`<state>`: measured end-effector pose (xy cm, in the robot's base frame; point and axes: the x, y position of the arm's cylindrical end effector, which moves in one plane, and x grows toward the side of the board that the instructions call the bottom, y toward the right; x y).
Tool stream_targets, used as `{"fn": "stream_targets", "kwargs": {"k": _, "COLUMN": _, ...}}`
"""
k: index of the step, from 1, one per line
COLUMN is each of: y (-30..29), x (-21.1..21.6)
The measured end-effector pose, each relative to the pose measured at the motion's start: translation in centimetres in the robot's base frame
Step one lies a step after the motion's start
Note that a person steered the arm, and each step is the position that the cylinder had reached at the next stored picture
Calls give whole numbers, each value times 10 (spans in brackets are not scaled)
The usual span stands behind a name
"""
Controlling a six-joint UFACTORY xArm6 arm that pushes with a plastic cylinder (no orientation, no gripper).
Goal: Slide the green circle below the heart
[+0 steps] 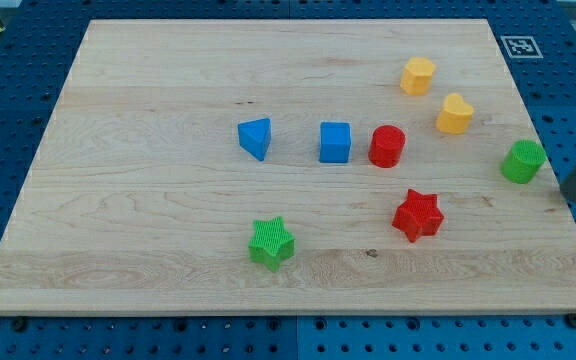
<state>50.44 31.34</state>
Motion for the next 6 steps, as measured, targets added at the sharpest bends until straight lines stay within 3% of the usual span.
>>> {"fn": "stream_targets", "kwargs": {"k": 2, "y": -9, "x": -20}}
{"fn": "stream_targets", "kwargs": {"k": 6, "y": -89, "x": -46}}
